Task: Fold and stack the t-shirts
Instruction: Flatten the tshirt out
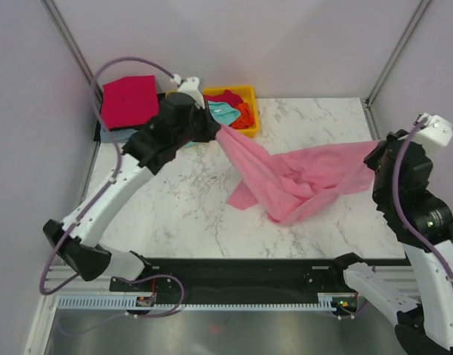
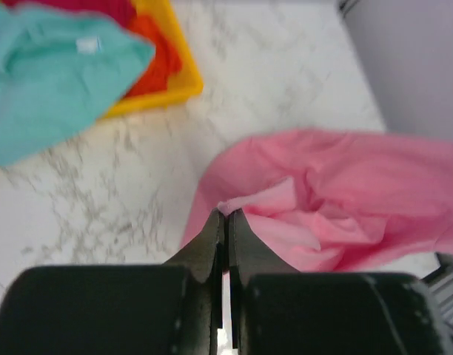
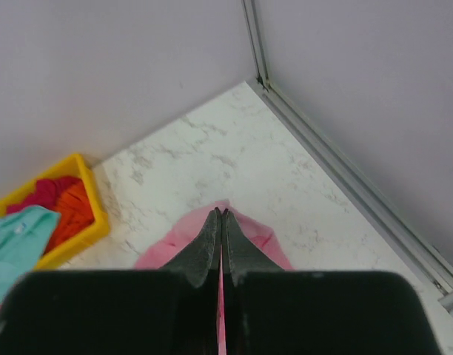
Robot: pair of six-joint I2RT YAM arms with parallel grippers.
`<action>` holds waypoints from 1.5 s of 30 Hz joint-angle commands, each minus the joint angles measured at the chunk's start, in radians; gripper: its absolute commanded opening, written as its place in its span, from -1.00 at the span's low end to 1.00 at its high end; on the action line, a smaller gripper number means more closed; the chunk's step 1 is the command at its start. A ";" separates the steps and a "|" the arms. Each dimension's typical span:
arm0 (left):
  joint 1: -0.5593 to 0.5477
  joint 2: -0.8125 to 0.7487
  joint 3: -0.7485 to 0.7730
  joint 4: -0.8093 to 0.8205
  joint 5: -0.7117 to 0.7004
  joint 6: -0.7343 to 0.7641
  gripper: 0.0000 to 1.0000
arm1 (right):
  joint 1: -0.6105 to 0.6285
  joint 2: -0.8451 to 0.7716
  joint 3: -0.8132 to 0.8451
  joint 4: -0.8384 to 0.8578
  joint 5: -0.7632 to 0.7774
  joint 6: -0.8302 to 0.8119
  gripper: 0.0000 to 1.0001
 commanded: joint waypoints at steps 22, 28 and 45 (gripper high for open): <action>0.343 0.020 0.404 -0.352 -0.011 0.251 -0.94 | -0.003 0.052 0.067 -0.005 0.135 -0.073 -1.00; 0.361 0.171 0.085 -0.273 0.044 0.240 -0.93 | -0.003 0.070 -0.081 0.033 0.115 -0.050 -1.00; 0.171 -0.112 -0.176 -0.213 -0.085 0.095 0.88 | -0.066 0.216 -0.267 0.191 -0.130 0.002 -1.00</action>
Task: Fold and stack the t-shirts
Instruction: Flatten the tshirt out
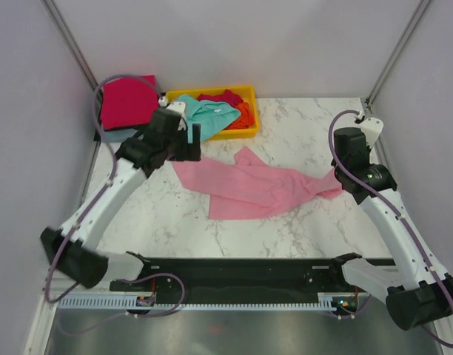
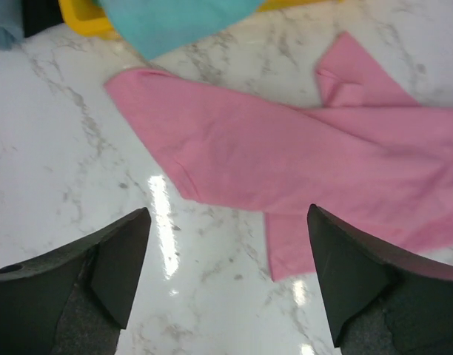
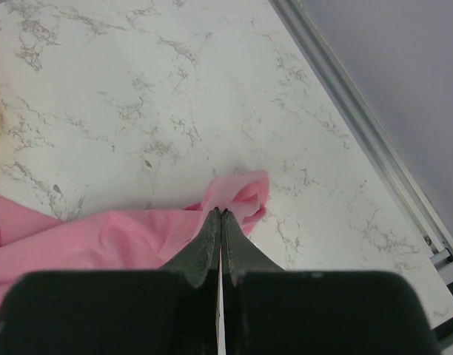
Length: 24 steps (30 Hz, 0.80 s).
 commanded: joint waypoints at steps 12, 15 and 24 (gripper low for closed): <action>-0.103 -0.462 -0.847 0.345 0.427 -0.369 0.53 | -0.006 -0.085 -0.105 0.062 -0.079 0.032 -1.00; -0.109 -0.443 -0.901 0.409 0.440 -0.392 0.59 | -0.005 -0.088 -0.116 0.060 -0.081 0.032 -1.00; -0.135 -0.290 -0.949 0.567 0.454 -0.427 0.53 | -0.006 -0.086 -0.134 0.065 -0.078 0.027 -1.00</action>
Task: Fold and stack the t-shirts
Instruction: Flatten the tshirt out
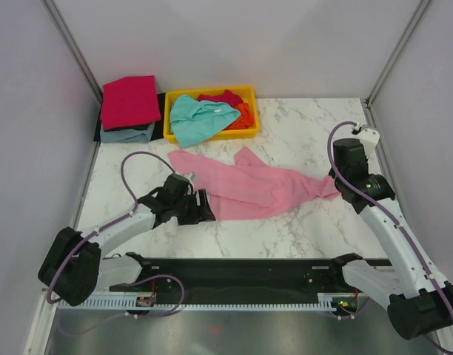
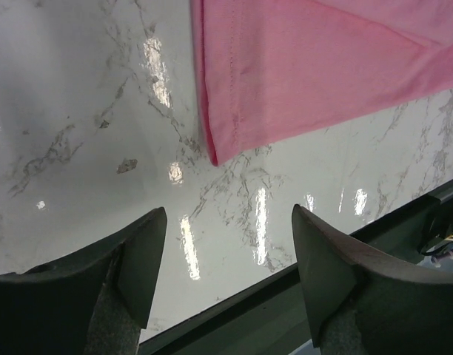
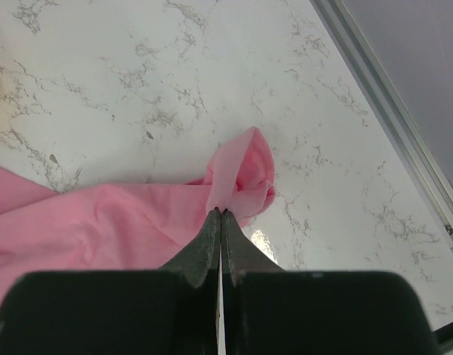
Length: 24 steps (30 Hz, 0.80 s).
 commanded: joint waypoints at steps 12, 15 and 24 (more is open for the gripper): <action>-0.073 0.178 0.001 0.172 -0.066 -0.082 0.29 | -0.004 -0.019 -0.018 0.031 -0.004 0.001 -1.00; -0.081 0.211 0.021 0.169 -0.096 -0.078 0.24 | -0.004 -0.022 -0.017 0.031 -0.004 0.000 -1.00; -0.089 0.274 0.035 0.186 -0.134 -0.072 -0.29 | -0.004 -0.037 -0.015 0.030 0.002 -0.011 -1.00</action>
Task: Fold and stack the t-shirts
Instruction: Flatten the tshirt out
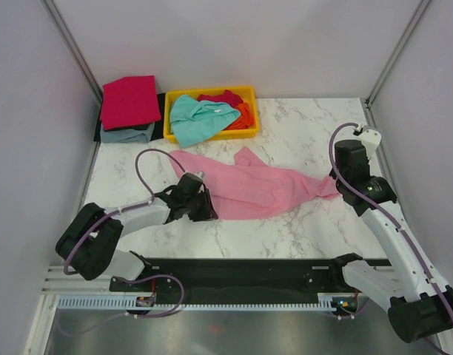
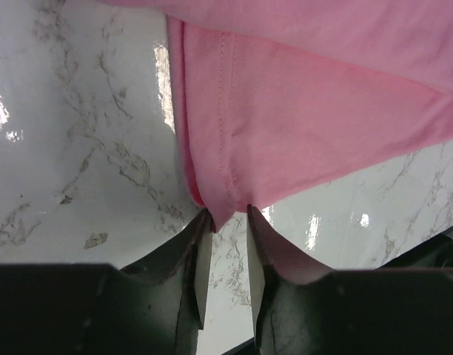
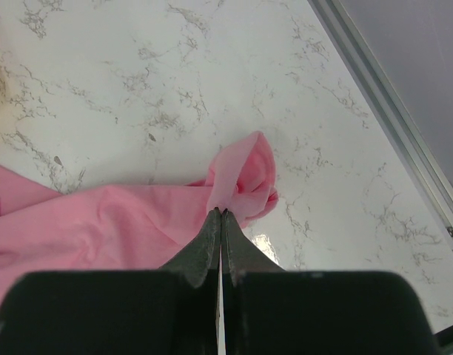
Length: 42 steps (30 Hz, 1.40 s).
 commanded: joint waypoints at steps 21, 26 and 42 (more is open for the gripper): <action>-0.018 -0.598 0.569 -0.631 -0.289 0.239 -0.96 | -0.005 -0.214 0.484 -0.231 0.043 -0.024 -1.00; -0.018 -0.687 0.780 -0.763 -0.258 0.295 -0.96 | -0.005 -0.340 0.688 -0.265 -0.001 -0.099 -1.00; -0.015 -0.697 1.178 -0.794 -0.204 0.470 -0.96 | -0.007 -0.281 1.116 -0.200 -0.093 -0.199 -1.00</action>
